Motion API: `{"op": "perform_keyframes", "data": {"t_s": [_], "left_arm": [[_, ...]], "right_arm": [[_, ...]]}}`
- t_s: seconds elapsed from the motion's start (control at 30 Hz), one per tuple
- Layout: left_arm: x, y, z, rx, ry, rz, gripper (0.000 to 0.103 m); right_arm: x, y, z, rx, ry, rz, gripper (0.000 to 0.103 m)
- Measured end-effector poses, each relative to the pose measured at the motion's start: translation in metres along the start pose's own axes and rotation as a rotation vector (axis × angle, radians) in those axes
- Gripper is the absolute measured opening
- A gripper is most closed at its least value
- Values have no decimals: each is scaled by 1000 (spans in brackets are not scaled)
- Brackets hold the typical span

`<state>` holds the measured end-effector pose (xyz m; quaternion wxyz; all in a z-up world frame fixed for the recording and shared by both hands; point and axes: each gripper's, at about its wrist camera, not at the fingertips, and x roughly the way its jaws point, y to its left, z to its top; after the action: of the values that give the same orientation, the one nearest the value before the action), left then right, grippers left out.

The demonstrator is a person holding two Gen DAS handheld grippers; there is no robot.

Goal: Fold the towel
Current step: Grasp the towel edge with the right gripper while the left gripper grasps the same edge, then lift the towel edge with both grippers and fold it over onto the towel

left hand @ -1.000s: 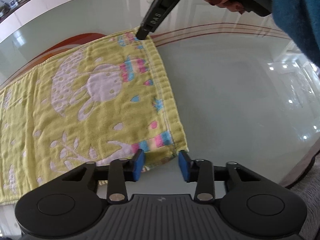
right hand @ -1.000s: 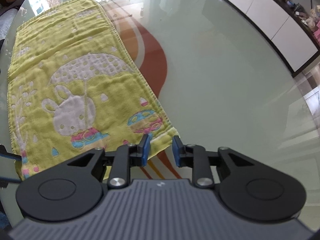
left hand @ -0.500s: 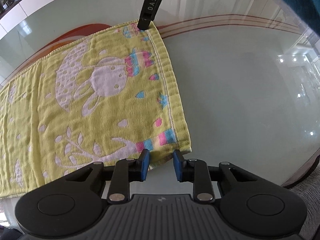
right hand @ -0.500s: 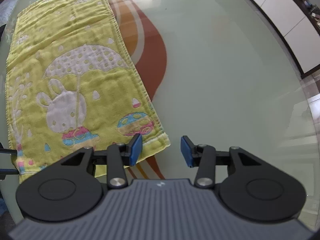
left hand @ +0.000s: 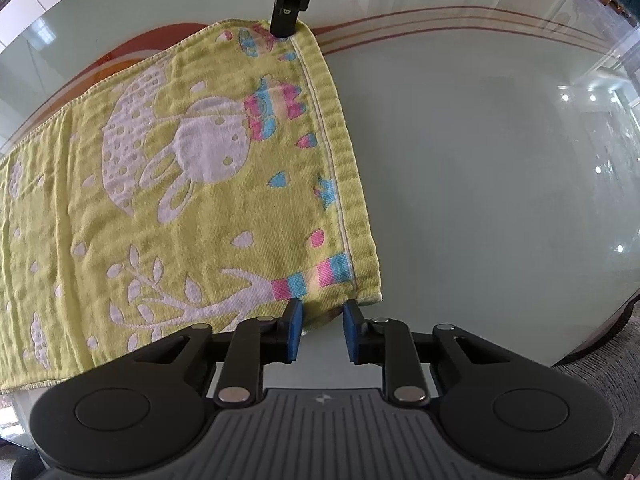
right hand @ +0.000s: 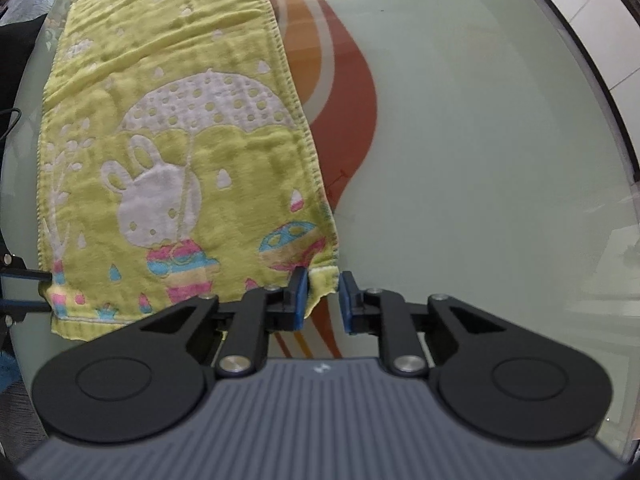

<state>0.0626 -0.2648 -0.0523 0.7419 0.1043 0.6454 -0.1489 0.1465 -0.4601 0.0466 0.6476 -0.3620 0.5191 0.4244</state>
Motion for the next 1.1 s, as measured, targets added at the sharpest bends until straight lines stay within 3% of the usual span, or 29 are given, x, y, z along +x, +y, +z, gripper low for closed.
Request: {"op": "perform_keyframes", "data": {"t_s": [0.13,0.47,0.8,1.1], "left_arm": [[-1,1,0,-16,9,-10,8],[-9,-1,-6,-42,-2,-50,7],[-27,-18,-12,-17,-49,-27,7],[-39,-2,-17,-28,-93,-23,7]], "right_arm": [[-2,-1,-1,18,-5,11,16],[-7,-1,0,3,10,19,16],[-28,0,5,12,-15,9,16],[-31,7,26,4,-30,-7,16]]}}
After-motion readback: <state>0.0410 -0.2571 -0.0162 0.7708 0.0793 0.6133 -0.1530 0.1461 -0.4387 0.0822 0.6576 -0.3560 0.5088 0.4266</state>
